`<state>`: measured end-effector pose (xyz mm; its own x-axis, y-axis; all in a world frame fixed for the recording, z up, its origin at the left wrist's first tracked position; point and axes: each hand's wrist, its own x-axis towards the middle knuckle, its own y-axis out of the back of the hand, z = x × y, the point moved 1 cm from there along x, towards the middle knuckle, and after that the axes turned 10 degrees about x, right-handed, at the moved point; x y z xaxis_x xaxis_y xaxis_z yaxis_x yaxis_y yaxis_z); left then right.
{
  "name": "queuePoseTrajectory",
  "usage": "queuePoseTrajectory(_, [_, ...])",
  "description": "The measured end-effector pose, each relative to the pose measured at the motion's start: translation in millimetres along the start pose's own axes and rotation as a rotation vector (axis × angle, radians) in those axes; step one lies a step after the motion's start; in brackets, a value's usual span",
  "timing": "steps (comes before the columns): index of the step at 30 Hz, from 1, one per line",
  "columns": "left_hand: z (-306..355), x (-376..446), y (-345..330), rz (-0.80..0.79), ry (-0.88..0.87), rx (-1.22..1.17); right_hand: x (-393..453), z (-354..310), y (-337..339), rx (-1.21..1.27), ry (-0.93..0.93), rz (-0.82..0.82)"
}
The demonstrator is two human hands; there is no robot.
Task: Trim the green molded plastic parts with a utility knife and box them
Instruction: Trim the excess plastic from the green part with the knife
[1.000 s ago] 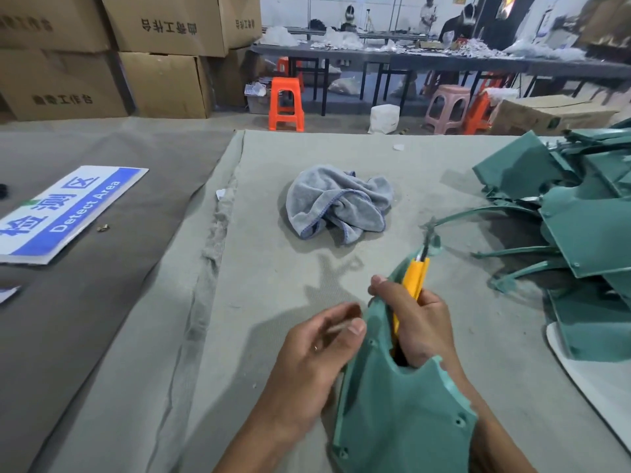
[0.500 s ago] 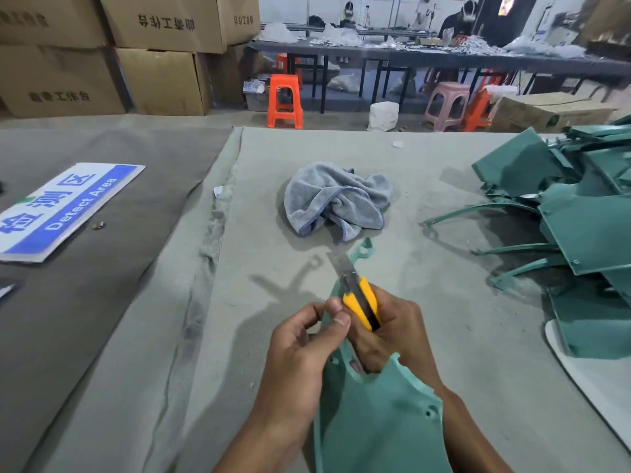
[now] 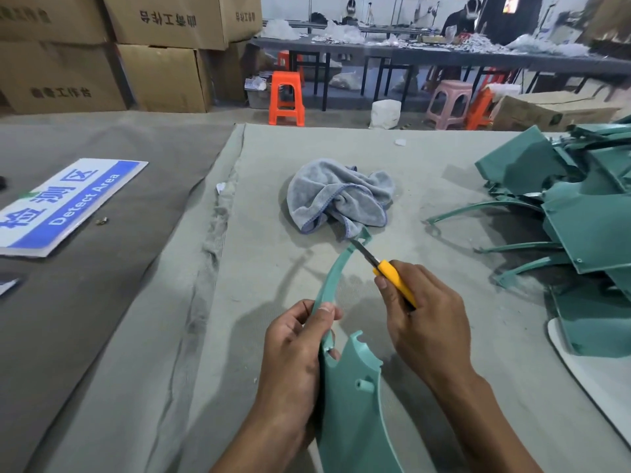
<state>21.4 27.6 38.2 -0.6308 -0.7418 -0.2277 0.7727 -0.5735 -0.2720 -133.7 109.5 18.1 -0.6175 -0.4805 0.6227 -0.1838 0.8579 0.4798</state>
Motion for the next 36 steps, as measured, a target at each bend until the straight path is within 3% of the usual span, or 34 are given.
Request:
queuePoseTrajectory(4, [3.2, 1.2, -0.1, -0.036, 0.036, -0.092, 0.9, 1.3, 1.0, -0.062, 0.003, 0.017])
queuePoseTrajectory(10, [5.1, -0.3, -0.2, -0.024, 0.072, -0.130, 3.5, 0.3, 7.6, -0.049, 0.087, 0.255])
queuePoseTrajectory(15, [10.5, -0.8, 4.7, -0.114, 0.088, -0.101, 5.5, 6.7, 9.3, 0.064, 0.079, 0.055])
queuePoseTrajectory(20, [11.9, 0.7, 1.0, -0.189, 0.135, -0.213, 4.9, 6.0, 10.6, 0.151, 0.069, 0.150])
queuePoseTrajectory(24, [11.6, 0.5, 3.3, -0.227, 0.170, -0.259, 6.6, 8.1, 13.7, 0.199, 0.100, 0.106])
queuePoseTrajectory(29, [11.8, 1.8, 5.2, -0.243, 0.187, -0.272, 11.0, 19.0, 19.6, 0.201, -0.007, 0.176])
queuePoseTrajectory(36, [12.1, 0.7, 5.9, -0.284, 0.176, -0.238, 13.0, 25.2, 25.1, 0.270, -0.033, 0.099])
